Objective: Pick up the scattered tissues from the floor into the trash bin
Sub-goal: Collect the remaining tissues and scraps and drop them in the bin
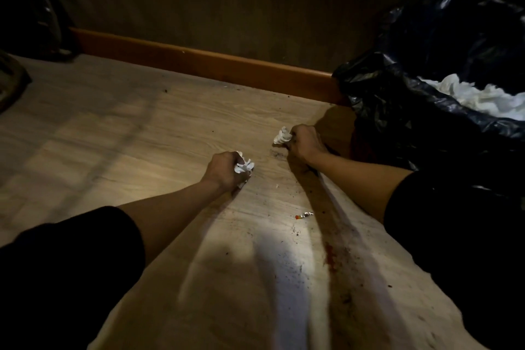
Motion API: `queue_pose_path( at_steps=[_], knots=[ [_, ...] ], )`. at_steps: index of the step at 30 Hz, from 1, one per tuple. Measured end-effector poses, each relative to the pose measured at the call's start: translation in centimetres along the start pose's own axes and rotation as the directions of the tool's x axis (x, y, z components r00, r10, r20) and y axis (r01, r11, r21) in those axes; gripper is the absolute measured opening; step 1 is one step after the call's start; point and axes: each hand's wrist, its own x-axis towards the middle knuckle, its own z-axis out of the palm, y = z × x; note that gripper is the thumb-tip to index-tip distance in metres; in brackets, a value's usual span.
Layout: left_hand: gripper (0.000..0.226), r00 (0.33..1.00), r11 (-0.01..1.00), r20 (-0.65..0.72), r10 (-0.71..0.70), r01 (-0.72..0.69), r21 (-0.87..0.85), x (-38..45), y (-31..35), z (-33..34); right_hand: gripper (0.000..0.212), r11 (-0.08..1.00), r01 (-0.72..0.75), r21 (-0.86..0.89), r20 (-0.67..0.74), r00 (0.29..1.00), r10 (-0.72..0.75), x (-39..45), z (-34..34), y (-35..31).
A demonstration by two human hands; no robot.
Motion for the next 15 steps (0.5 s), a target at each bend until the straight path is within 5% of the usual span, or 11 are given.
queue_pose_path(
  at_steps=[10, 15],
  knots=[
    [0.043, 0.998, 0.998, 0.031, -0.055, 0.056, -0.014, -2.4, 1.0, -2.3, 0.019, 0.964, 0.219, -0.152, 0.171, 0.966, -0.193, -7.4, -2.7, 1.8],
    [0.043, 0.979, 0.989, 0.173, 0.108, -0.124, 0.085, -4.8, 5.6, -5.1, 0.021, 0.944, 0.275, -0.182, 0.225, 0.946, -0.232, -11.9, -7.0, 0.3]
  ],
)
